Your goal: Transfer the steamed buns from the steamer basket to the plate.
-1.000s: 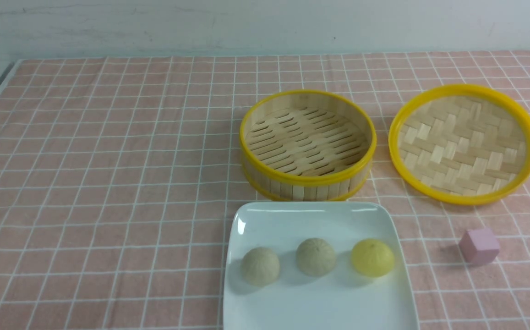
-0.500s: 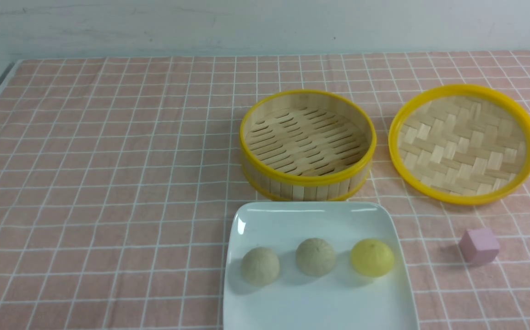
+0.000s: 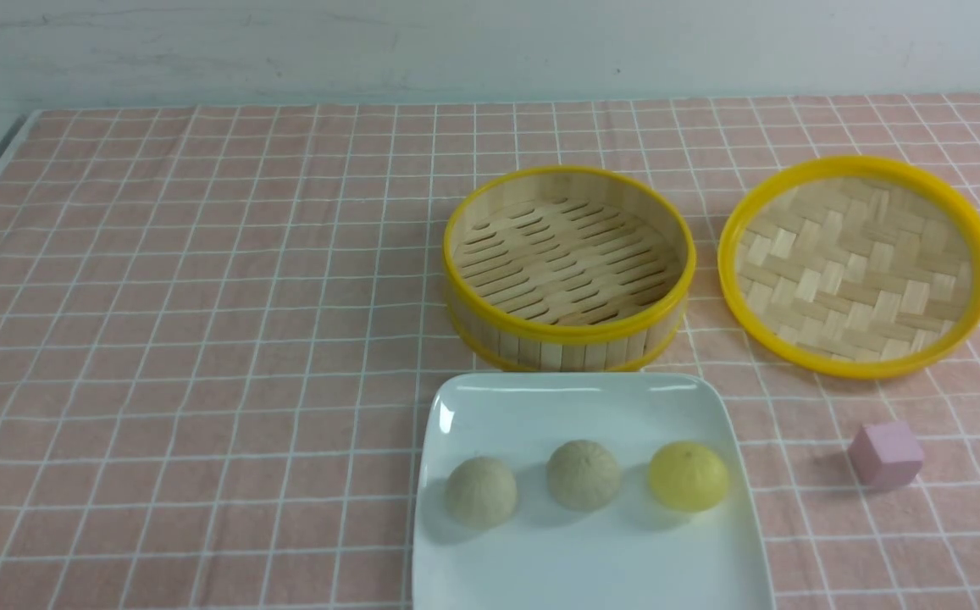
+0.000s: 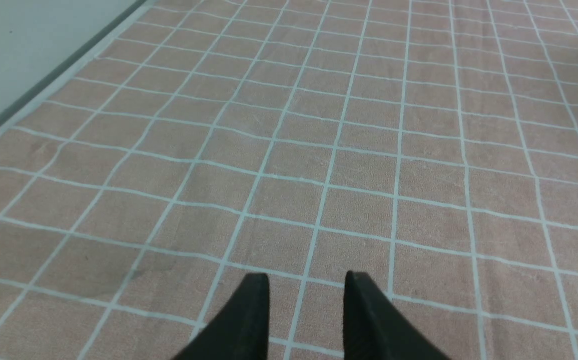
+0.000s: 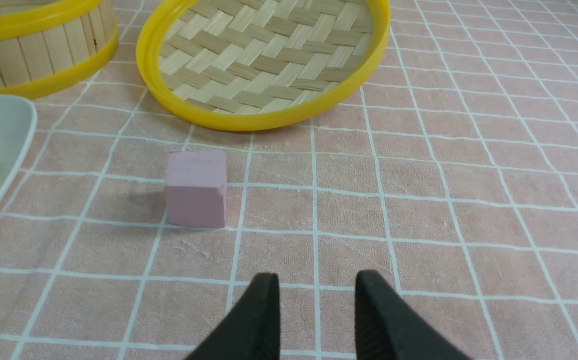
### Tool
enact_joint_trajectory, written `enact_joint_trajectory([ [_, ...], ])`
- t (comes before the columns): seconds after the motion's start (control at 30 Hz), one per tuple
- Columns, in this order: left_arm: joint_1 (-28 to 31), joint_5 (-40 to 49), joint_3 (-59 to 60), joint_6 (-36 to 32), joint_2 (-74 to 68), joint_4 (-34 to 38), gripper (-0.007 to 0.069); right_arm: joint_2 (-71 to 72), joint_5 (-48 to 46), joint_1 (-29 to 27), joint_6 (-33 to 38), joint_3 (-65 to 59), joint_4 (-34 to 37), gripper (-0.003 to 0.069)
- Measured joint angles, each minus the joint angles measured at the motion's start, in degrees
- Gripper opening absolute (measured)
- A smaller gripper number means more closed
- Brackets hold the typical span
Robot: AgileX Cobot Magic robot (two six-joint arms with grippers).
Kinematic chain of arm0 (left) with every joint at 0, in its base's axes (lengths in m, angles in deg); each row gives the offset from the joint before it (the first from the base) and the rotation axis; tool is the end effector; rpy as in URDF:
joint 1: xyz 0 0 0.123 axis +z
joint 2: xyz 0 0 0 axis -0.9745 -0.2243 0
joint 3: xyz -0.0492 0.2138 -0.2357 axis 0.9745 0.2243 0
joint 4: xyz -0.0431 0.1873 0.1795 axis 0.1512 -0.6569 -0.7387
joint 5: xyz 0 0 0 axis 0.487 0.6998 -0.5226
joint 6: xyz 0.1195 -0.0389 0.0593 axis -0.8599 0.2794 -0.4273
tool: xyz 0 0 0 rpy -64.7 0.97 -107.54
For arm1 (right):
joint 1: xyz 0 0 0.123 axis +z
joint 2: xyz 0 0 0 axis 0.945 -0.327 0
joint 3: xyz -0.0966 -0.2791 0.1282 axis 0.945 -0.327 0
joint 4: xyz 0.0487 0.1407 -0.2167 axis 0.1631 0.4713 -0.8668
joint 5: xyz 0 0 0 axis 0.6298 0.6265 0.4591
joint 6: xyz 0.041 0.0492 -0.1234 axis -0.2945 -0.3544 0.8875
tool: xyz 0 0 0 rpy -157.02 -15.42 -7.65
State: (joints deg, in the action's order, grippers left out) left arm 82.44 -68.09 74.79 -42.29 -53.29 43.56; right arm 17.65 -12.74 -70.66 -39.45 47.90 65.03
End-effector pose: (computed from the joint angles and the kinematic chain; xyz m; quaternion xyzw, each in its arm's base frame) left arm 0.0713 0.0133 0.1571 -0.0838 0.8011 0.0232 0.5922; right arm 0.0712 -0.0016 0.1598 -0.0149 0.8059 -0.0167 0.5916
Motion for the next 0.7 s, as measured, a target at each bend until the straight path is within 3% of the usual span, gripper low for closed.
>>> enact_joint_trajectory([
  [0.7, 0.00, 0.00, 0.00, 0.00, 0.00, 0.00, 0.0243, 0.00, 0.11, 0.00, -2.14, 0.00, 0.20, 0.0240],
])
